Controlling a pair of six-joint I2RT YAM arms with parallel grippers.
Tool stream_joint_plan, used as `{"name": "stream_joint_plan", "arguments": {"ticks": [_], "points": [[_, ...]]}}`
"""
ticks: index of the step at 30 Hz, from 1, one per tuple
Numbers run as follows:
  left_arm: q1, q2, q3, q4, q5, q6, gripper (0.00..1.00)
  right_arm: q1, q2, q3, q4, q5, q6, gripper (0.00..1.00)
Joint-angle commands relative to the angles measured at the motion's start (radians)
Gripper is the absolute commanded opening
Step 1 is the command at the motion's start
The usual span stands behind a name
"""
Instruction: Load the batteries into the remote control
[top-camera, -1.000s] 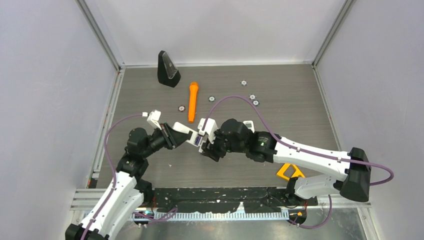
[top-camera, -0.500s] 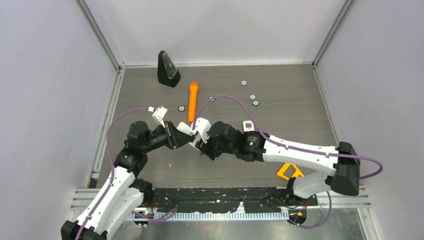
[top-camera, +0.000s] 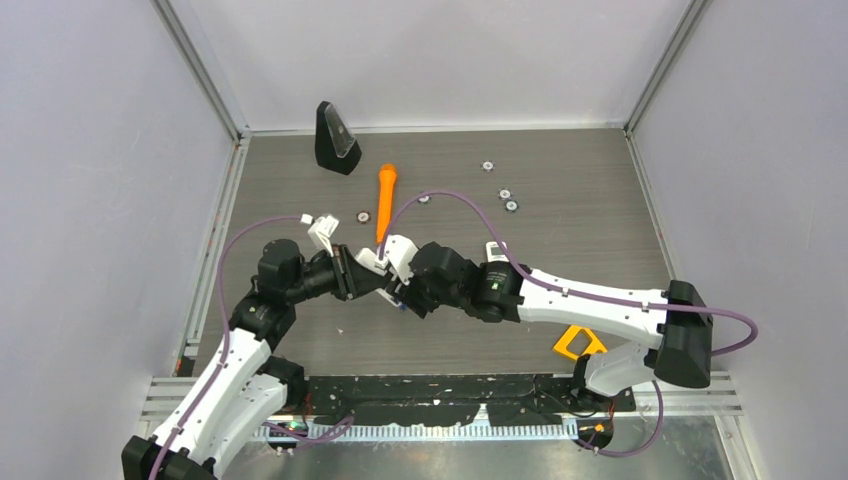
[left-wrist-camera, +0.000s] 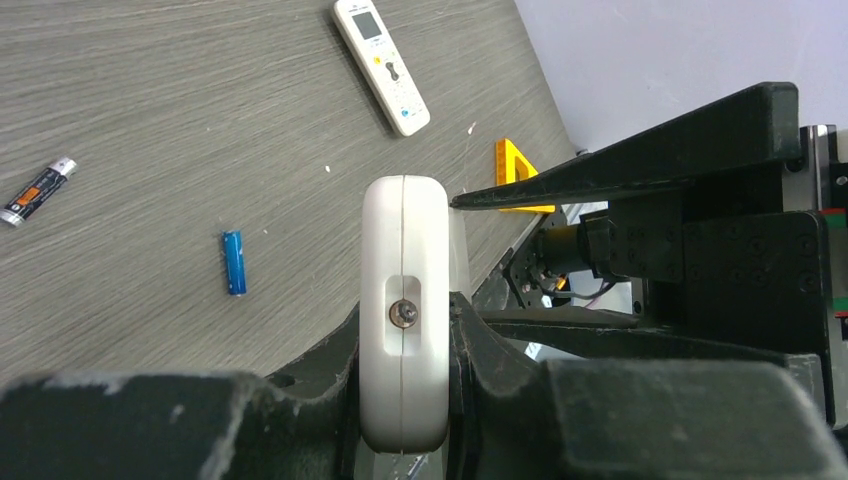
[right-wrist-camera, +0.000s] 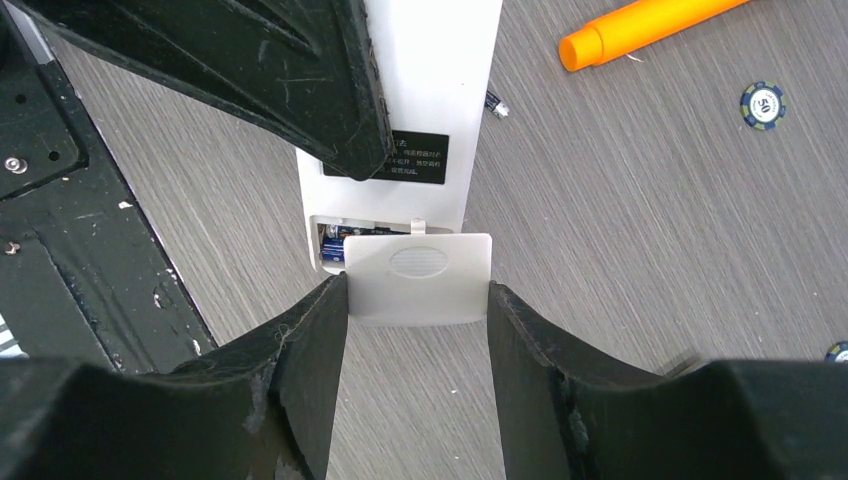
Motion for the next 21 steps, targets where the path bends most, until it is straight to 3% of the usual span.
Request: {"name": "stream_joint_plan", "arguments": {"ticks": [1,21], "points": [[-0.006,-0.001,0.057,-0.005,-0.014,0.007,0.00,0.005,0.013,0.042,0.010,-0.001,-0.019,0.05],[-0.006,0.011,0.075,-0.022,-0.035,-0.004,0.00,0.010,0.062,0.095,-0.005,-0.023,-0.046,0.05]]}}
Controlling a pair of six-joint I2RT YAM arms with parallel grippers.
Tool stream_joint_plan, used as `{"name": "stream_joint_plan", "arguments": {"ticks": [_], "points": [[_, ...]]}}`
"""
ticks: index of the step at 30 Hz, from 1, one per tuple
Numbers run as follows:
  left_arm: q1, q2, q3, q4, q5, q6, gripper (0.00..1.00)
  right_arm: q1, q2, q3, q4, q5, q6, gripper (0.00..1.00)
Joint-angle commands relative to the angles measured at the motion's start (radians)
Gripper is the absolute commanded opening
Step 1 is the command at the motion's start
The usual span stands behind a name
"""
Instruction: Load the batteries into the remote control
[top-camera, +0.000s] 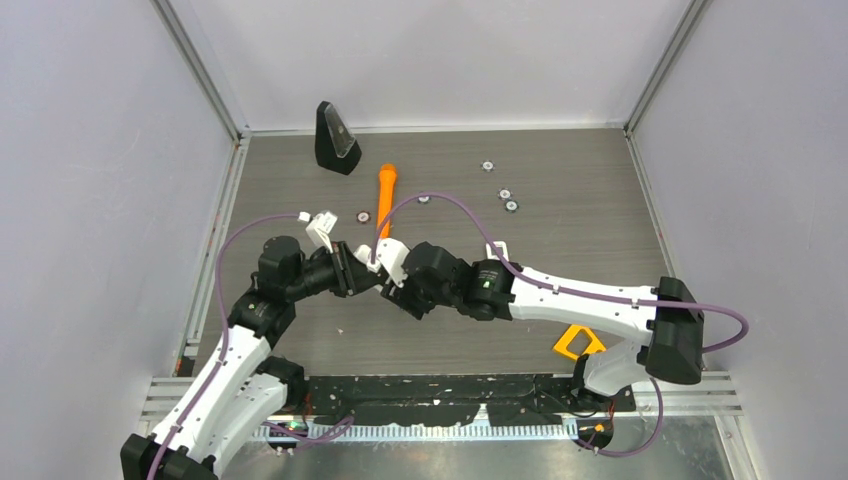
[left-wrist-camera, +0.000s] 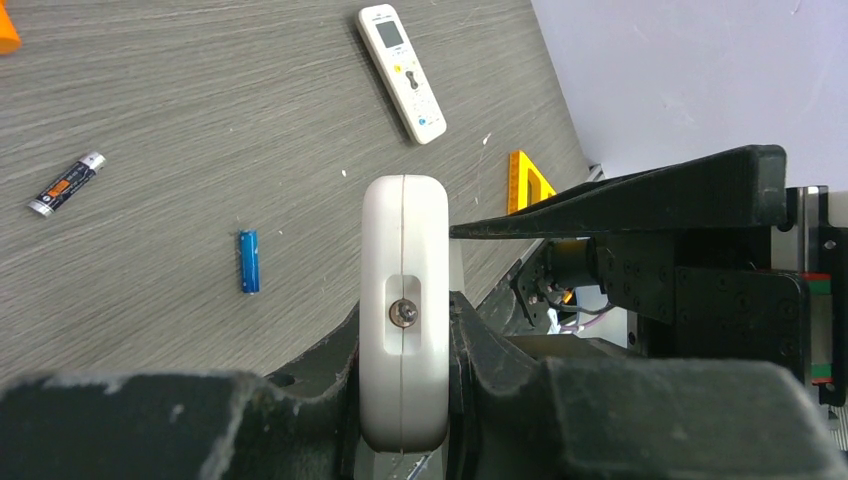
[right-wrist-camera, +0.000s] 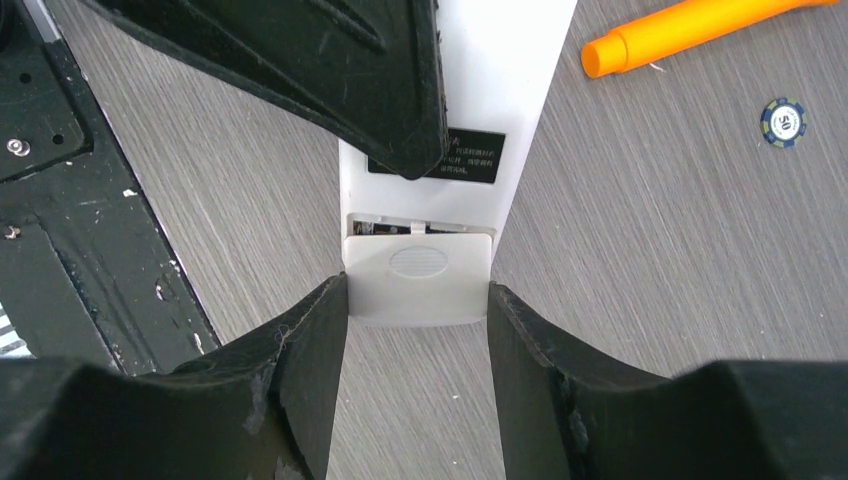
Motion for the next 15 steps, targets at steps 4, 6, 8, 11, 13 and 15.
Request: {"name": "stream_joint_plan", "arguments": {"ticks": [4,6,8,11,13,15], "points": [[-0.004,-0.010,0.042,0.024,0.029,0.001,0.00,0.005,0.027,0.070,0.005,0.023,-0.008,0.05],[-0.004,-0.013,0.040,0.023,0.030,0.001,0.00,0.005,0.031,0.071,0.002,0.029,-0.004,0.05],[-0.004,-0.016,0.040,0.023,0.029,0.001,0.00,0.005,0.040,0.077,-0.007,0.035,0.001,0.05],[-0.004,-0.018,0.040,0.023,0.032,-0.004,0.00,0.005,0.056,0.087,-0.025,0.044,0.010,0.05],[-0.004,-0.018,0.040,0.023,0.036,-0.007,0.00,0.005,0.062,0.094,-0.027,0.045,0.018,0.05],[-0.004,-0.020,0.040,0.024,0.038,-0.011,0.00,0.005,0.072,0.105,-0.027,0.045,0.025,0.05]]}}
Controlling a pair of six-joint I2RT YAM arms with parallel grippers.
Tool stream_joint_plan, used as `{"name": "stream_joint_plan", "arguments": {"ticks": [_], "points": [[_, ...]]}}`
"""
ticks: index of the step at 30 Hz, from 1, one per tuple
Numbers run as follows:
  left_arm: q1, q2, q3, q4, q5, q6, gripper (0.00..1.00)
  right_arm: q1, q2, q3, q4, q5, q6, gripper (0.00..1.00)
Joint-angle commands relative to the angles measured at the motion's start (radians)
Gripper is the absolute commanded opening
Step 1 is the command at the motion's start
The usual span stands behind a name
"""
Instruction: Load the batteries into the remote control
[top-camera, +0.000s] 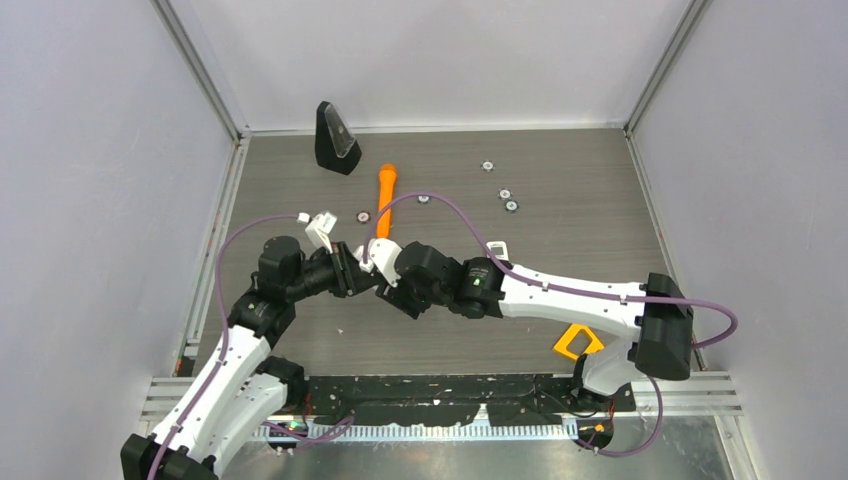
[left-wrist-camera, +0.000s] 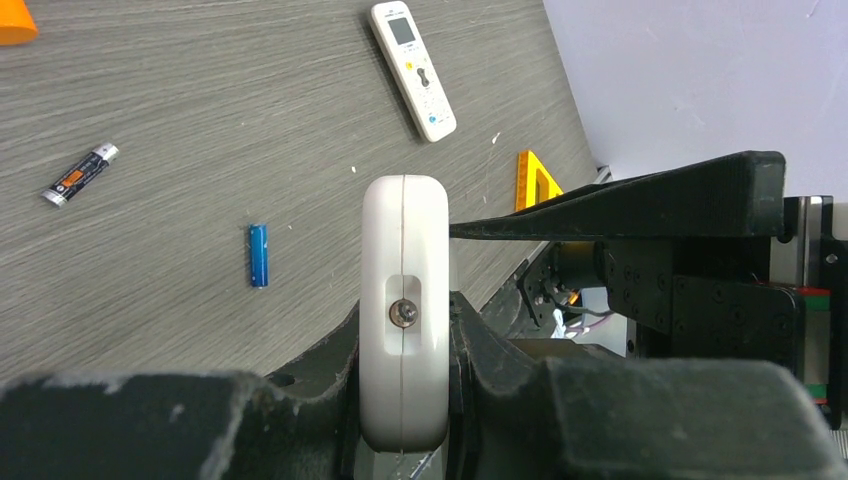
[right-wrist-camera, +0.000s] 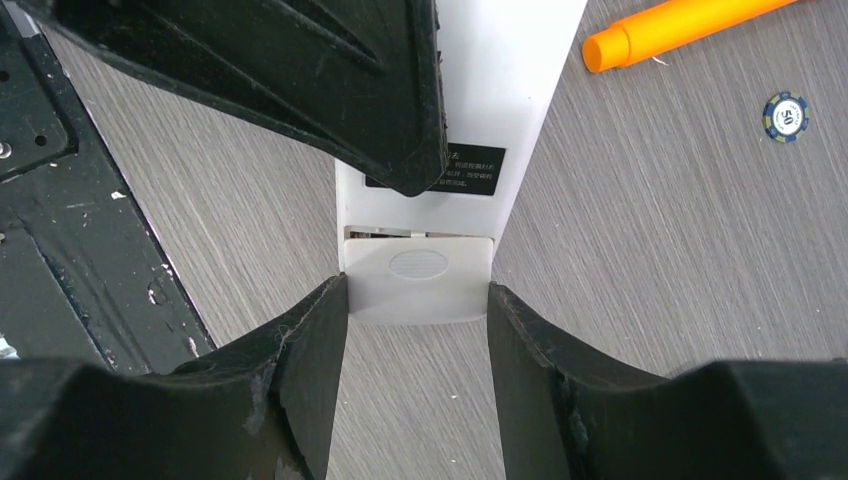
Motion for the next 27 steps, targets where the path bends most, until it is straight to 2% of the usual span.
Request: {"name": "stream_joint_plan", "arguments": {"ticks": [1,9,19,27], "points": [[-0.005,-0.020,0.039,0.039,0.050,-0.013,0.00,0.005,0.022,0.055,0.008,0.026,0.026,0.06],[-0.006,-0.024,0.039,0.048,0.070,-0.050,0.00,0.004,0.065,0.102,-0.008,0.029,0.069,0.06],[-0.005,-0.019,0.034,0.075,0.146,-0.167,0.00,-0.002,0.079,0.120,-0.009,0.032,0.095,0.06],[-0.005,0.005,0.039,0.093,0.224,-0.243,0.00,-0.012,0.112,0.170,-0.075,-0.051,0.068,0.11]]}}
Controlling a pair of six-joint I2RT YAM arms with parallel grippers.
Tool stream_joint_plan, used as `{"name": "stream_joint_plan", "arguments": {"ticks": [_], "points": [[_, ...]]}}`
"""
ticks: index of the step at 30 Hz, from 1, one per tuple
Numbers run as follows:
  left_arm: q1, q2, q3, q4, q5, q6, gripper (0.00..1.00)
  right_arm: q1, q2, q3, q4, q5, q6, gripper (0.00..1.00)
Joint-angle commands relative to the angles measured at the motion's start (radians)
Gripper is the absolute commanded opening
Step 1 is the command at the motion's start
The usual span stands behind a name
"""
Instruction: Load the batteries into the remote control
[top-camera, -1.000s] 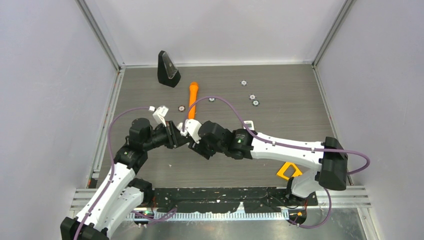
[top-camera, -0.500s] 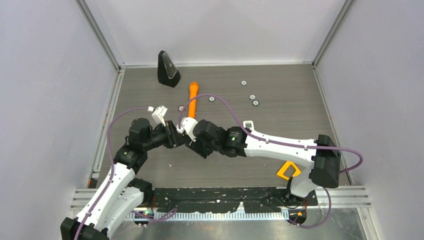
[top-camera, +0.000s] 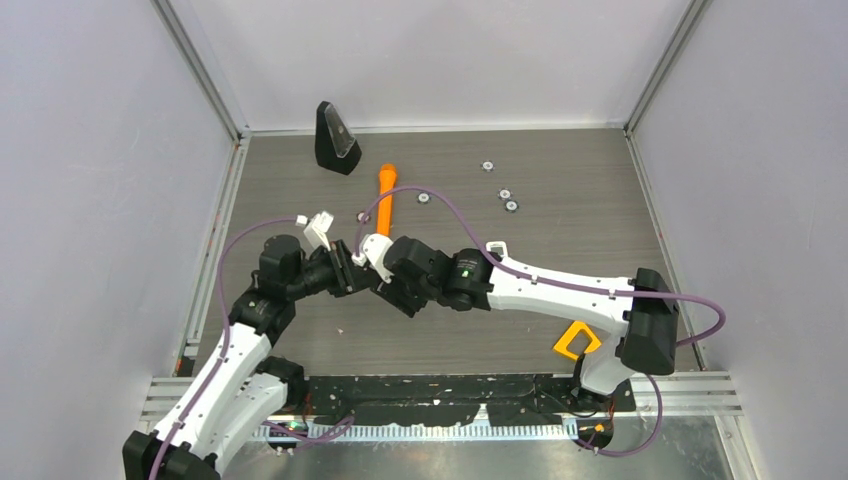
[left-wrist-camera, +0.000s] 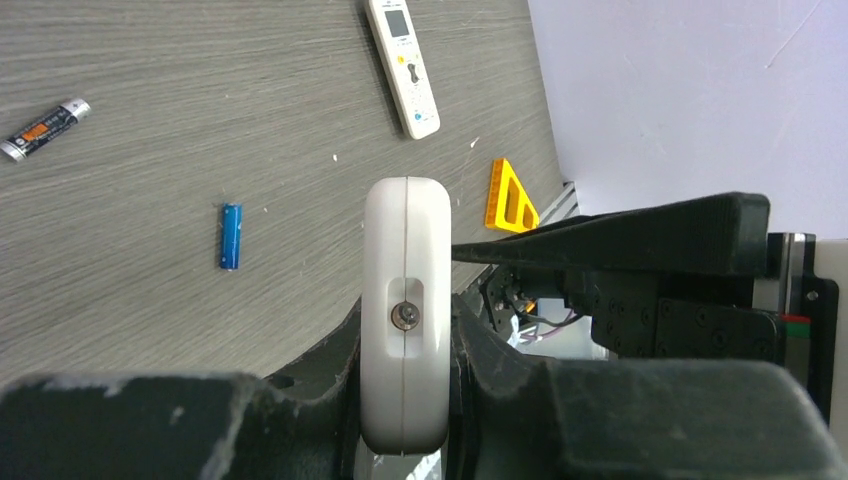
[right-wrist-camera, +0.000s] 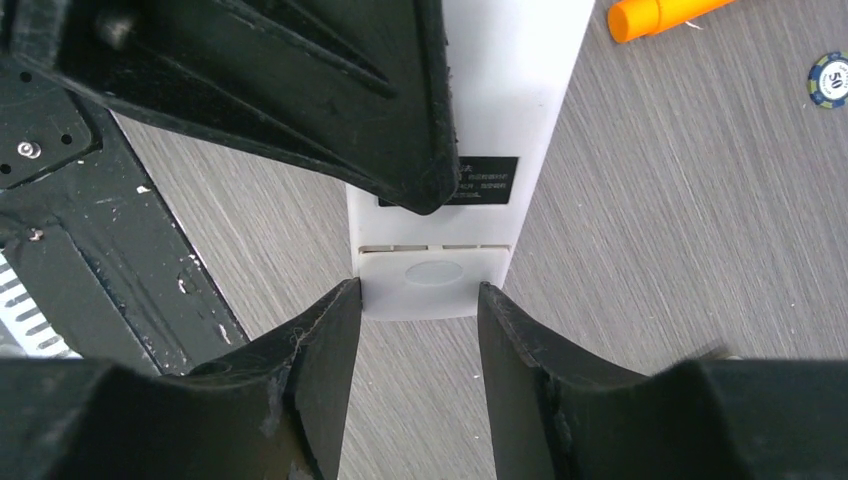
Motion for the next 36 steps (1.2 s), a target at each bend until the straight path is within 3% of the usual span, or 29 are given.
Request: {"name": "stream_joint_plan", "arguments": {"ticks": [1,20,36], "points": [[-0.016,-0.010,0.040,0.099,0.218,-0.134,0.00,-0.007,0.048,0.068,0.019,-0.051,-0.011,0.12],[-0.011,-0.004,0.050,0.113,0.247,-0.228,0.00,-0.007,0.097,0.126,-0.095,-0.070,-0.006,0.28],[0.042,0.012,0.005,0.187,0.283,-0.329,0.00,-0.012,0.049,0.085,-0.064,-0.140,0.016,0.53]]}}
